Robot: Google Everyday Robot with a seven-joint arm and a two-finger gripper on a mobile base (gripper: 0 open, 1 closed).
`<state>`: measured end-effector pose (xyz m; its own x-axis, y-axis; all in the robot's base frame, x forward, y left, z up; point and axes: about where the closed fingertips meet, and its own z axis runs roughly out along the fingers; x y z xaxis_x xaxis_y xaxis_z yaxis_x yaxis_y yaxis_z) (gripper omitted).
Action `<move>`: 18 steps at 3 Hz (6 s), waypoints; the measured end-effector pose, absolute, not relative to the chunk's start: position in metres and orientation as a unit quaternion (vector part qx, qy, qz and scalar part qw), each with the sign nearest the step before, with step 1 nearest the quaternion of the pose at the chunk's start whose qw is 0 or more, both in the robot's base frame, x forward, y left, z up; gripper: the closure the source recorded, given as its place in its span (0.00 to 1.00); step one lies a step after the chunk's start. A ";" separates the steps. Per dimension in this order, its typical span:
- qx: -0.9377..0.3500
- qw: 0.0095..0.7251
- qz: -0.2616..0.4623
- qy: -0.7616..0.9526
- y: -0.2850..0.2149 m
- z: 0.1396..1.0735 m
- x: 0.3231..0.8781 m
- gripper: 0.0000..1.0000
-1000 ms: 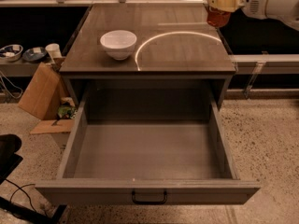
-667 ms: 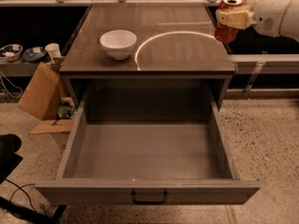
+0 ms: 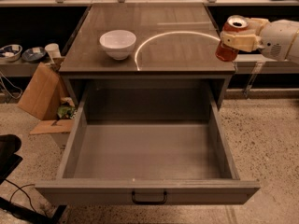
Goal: Place coke can into top drawer
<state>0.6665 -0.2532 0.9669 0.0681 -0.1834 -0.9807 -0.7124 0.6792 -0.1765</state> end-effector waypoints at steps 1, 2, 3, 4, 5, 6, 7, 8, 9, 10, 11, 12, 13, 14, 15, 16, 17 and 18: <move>-0.344 0.645 0.206 0.651 -0.251 0.967 0.668 1.00; -0.358 0.646 0.215 0.639 -0.232 0.958 0.649 1.00; -0.383 0.633 0.244 0.627 -0.189 0.921 0.616 1.00; -0.422 0.601 0.281 0.619 -0.126 0.861 0.598 1.00; -0.480 0.553 0.309 0.607 -0.053 0.792 0.594 1.00; -0.520 0.526 0.314 0.596 -0.012 0.757 0.588 1.00; -0.520 0.526 0.314 0.596 -0.012 0.757 0.588 1.00; -0.522 0.514 0.321 0.600 -0.006 0.745 0.578 1.00; -0.532 0.491 0.324 0.609 -0.003 0.726 0.557 1.00; -0.543 0.462 0.340 0.613 0.004 0.700 0.527 1.00; -0.545 0.458 0.342 0.613 0.006 0.697 0.524 0.82; -0.545 0.458 0.342 0.613 0.006 0.697 0.524 0.51; -0.545 0.458 0.342 0.613 0.006 0.697 0.524 0.28; -0.545 0.458 0.342 0.613 0.006 0.697 0.524 0.05; -0.545 0.458 0.342 0.613 0.006 0.697 0.524 0.00; -0.545 0.458 0.342 0.613 0.006 0.697 0.524 0.00; -0.553 0.452 0.334 0.615 0.005 0.709 0.527 0.00; -0.573 0.435 0.299 0.627 -0.025 0.759 0.530 0.00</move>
Offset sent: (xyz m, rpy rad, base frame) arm -0.0617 0.0586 -0.0299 -0.0023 -0.0503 0.1121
